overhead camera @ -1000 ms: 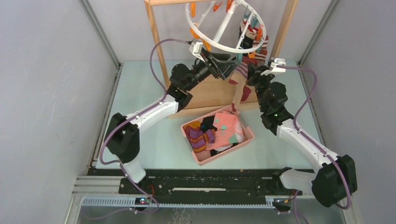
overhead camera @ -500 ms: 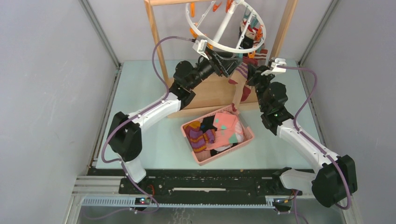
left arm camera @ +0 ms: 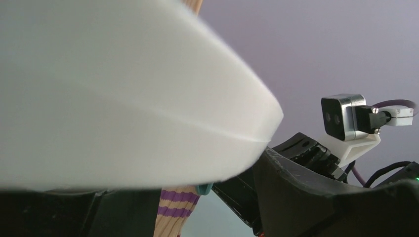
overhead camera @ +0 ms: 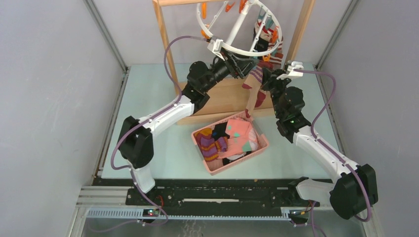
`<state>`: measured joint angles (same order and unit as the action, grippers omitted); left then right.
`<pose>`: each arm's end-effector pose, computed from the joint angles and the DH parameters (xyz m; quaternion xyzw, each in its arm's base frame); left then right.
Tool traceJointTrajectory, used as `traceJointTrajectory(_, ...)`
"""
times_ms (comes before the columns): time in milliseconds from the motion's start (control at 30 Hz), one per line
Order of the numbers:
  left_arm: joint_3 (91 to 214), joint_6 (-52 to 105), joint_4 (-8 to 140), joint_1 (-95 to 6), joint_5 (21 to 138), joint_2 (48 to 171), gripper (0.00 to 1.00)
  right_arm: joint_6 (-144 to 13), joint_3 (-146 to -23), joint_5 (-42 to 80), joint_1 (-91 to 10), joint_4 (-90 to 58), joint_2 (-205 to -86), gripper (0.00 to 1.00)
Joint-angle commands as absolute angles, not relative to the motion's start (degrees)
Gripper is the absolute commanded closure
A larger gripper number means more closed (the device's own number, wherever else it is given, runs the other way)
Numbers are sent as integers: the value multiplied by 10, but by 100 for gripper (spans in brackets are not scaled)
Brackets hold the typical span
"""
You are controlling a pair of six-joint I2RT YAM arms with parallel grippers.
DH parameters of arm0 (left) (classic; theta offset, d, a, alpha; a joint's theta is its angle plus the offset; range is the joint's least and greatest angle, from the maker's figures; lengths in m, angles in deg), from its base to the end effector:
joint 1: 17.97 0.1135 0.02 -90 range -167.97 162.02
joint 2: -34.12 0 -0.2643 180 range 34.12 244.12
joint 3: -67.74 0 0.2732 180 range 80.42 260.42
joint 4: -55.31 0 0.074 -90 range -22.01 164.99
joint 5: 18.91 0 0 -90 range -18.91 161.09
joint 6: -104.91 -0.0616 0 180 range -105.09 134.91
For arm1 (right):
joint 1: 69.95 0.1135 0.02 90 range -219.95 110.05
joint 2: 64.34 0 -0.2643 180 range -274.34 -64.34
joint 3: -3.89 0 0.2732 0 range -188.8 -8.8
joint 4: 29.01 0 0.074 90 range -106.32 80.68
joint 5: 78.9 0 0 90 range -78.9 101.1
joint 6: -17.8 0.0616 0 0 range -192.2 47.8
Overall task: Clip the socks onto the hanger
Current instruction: Open the clamp at the hanger.
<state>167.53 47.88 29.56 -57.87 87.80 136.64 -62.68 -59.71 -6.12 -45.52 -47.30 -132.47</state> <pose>0.3512 -0.3167 0.4105 0.1540 0.5376 -0.5546 0.6162 0.3016 0.1170 0.3688 0.0376 0.6205 0.1387 0.7709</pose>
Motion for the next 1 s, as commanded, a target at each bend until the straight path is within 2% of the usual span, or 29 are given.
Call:
traceJointTrajectory(0,1717,474,293,-583,876,1370,33,-614,-595,-60,-459,-479,-1308,100)
traceJointTrajectory(300,1732,477,300,-585,875,1375,41,-614,-595,-60,-459,-477,-1306,100)
traceJointTrajectory(367,1733,477,301,-585,873,1374,48,-614,-595,-59,-459,-476,-1305,100)
traceJointTrajectory(467,1733,477,303,-584,871,1373,53,-614,-595,-59,-459,-475,-1304,100)
traceJointTrajectory(567,1733,477,305,-585,870,1371,68,-614,-594,-58,-459,-471,-1302,100)
traceJointTrajectory(700,1732,477,310,-585,868,1368,82,-614,-584,-61,-460,-474,-1292,100)
traceJointTrajectory(967,1731,475,312,-584,865,1363,90,-617,-568,-46,-463,-450,-1263,100)
